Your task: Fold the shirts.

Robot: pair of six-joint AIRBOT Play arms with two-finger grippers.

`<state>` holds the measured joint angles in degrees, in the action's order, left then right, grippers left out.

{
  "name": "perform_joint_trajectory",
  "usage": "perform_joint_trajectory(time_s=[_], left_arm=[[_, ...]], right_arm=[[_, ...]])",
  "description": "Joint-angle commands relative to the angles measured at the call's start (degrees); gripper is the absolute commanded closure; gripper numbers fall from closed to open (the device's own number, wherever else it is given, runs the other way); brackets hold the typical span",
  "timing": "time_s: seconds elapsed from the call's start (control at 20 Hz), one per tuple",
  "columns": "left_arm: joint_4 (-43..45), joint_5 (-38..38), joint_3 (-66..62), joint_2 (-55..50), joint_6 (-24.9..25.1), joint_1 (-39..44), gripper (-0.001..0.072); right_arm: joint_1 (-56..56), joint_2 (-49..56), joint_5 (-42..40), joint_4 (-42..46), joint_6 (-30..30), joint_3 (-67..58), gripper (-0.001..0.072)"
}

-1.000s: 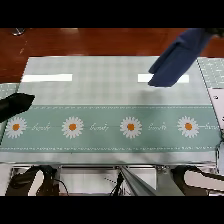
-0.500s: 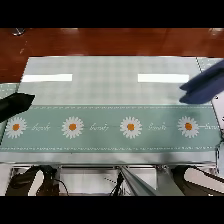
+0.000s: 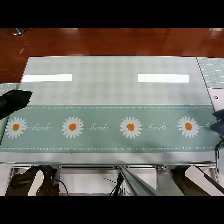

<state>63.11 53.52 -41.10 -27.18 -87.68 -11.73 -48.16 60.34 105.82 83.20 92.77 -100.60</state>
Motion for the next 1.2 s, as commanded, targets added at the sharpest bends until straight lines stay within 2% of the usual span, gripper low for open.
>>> perform_joint_trajectory(time_s=[0.0,0.15,0.35,0.5,0.55,0.6,0.7,0.75,0.9,1.05,1.1,1.15], left_arm=[[0.0,-1.7,0.02,-0.04,0.02,-0.04,0.0688],[0.0,-1.7,0.02,-0.04,0.02,-0.04,0.0688],[-0.02,-1.7,0.02,-0.04,0.0,-0.04,0.0688],[-0.04,-1.68,0.02,-0.04,0.0,-0.04,0.0688],[-0.04,-1.66,0.02,-0.04,0.0,-0.04,0.0688],[-0.04,-1.68,0.02,-0.04,0.0,-0.04,0.0688],[-0.04,-2.01,0.02,-0.04,0.0,-0.04,0.0688],[-0.07,-2.38,0.02,-0.04,0.0,-0.04,0.0688],[-0.07,-4.87,0.02,-0.04,0.0,-0.04,0.0688],[-0.04,-9.14,-0.59,-0.79,0.0,-0.04,0.0689],[-0.04,-9.6,-1.92,-2.01,0.02,-0.04,0.0688],[-0.09,-9.57,-4.22,-3.91,0.02,-0.04,0.0689]], right_arm=[[-8.04,-6.45,0.31,3.37,-0.92,10.4,0.0685],[-15.06,-11.41,0.44,6.05,-0.42,18.05,0.0685],[-19.74,-20.46,0.44,22.08,4.7,30.36,0.0684],[-19.82,-25.14,0.48,26.12,5.16,40.3,0.0682],[-19.82,-26.16,0.48,28.06,6.58,43.32,0.0654],[-19.82,-26.4,0.48,29.35,7.74,45.59,0.0569],[-19.82,-25.57,0.28,29.92,8.5,47.63,0.0108],[-19.82,-24.74,-0.37,29.86,8.48,47.45,0.0075],[-19.8,-21.53,-2.08,26.75,7.34,44.13,0.0076],[-19.8,-16.11,-6.56,17.44,4.7,33.44,0.0089],[-19.71,-13.86,-8.94,12.55,3.37,28.7,0.0163],[-18.51,-11.23,-11.32,6.82,2.01,23.1,0.0378]])
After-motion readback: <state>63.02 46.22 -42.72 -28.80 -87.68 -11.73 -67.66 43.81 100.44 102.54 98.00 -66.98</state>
